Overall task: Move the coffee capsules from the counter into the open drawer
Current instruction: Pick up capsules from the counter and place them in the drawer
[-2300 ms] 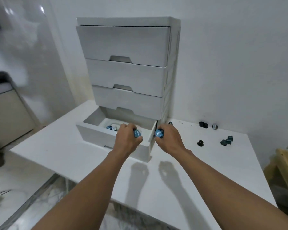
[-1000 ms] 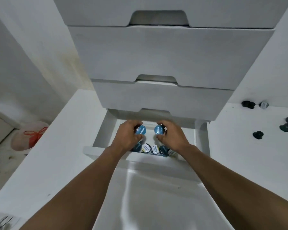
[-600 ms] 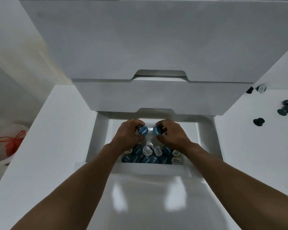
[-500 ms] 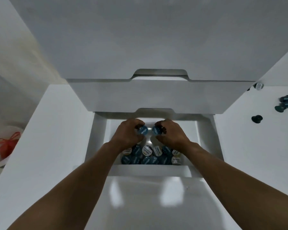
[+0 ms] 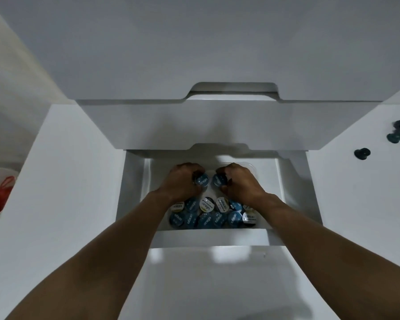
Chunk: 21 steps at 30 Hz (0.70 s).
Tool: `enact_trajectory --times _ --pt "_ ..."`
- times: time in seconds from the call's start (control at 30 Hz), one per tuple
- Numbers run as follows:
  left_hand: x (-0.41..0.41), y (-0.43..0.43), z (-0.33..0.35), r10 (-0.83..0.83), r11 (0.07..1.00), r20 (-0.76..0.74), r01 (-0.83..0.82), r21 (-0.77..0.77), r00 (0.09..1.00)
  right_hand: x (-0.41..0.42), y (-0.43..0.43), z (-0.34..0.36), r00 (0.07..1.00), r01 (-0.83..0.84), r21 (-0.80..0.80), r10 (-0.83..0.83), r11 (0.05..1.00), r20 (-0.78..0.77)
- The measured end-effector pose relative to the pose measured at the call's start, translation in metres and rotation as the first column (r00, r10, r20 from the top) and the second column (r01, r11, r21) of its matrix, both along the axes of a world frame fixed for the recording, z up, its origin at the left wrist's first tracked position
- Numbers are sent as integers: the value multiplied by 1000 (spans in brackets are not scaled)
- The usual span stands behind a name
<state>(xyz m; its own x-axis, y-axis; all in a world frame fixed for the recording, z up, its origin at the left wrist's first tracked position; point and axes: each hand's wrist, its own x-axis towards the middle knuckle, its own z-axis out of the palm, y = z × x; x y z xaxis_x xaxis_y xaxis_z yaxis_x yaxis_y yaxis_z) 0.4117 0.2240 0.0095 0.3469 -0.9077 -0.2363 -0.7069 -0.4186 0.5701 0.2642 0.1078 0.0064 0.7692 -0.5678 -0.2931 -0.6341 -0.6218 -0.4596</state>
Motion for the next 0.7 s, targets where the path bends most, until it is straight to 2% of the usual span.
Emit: enact_trajectory --times 0.37,0.7 --pt "-1 -3 -11 47 998 -120 -42 44 992 -5 -1 -9 998 25 73 -29 997 47" --pt "-4 -7 -6 -17 994 -88 27 106 996 -10 1 -15 996 66 184 -76 981 50"
